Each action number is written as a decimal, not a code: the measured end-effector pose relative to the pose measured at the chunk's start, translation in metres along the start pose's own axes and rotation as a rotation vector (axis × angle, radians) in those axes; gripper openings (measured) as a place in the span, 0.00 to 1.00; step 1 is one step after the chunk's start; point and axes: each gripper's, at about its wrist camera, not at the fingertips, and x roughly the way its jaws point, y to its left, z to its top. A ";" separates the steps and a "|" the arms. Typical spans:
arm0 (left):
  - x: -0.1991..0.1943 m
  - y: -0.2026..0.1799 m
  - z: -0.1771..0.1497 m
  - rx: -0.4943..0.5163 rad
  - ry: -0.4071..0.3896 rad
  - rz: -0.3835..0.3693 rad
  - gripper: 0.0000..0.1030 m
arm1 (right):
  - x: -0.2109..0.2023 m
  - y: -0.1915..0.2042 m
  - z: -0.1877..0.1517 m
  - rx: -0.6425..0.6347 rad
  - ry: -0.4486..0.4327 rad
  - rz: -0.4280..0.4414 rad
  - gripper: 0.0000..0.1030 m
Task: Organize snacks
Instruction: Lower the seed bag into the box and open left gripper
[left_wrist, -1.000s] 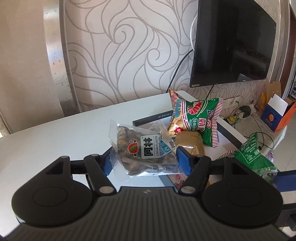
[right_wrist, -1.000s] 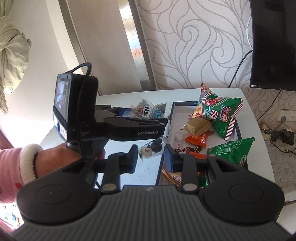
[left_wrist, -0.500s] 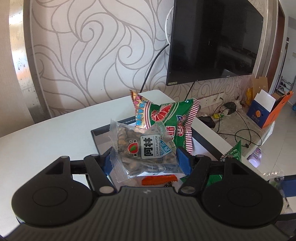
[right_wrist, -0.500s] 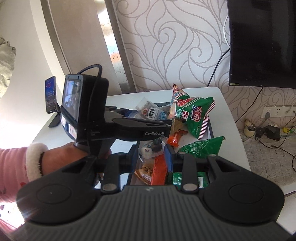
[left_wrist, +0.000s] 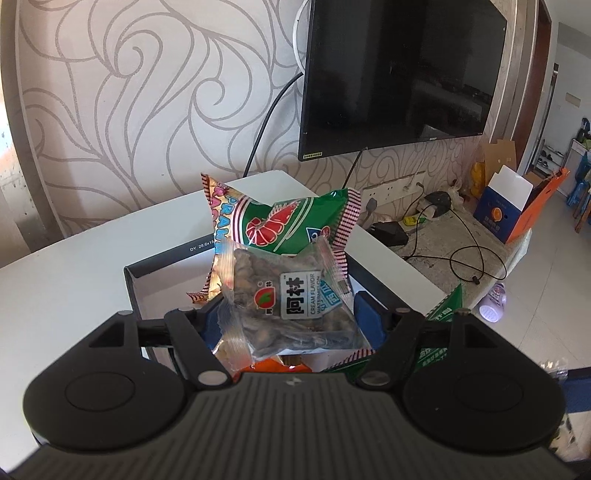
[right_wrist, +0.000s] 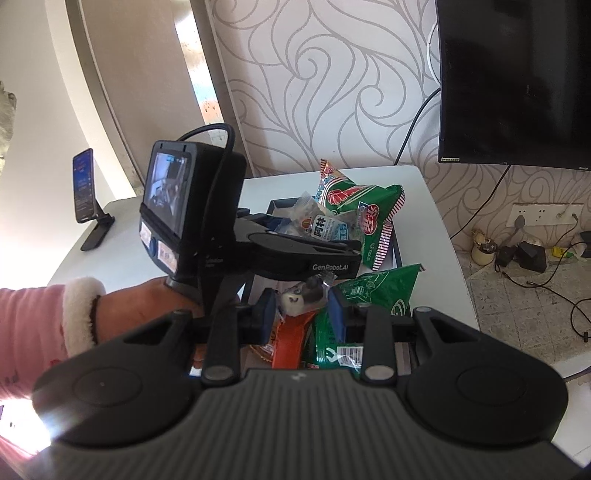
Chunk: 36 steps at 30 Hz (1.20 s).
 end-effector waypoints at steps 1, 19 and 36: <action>0.000 0.000 0.000 0.001 -0.002 -0.002 0.74 | 0.000 0.000 0.000 0.000 0.001 -0.002 0.33; -0.062 0.052 -0.012 -0.104 -0.104 0.091 0.82 | 0.040 -0.004 0.018 -0.037 0.007 -0.005 0.33; -0.090 0.047 -0.038 -0.041 -0.064 0.235 0.99 | 0.104 -0.004 0.032 -0.093 0.095 -0.041 0.33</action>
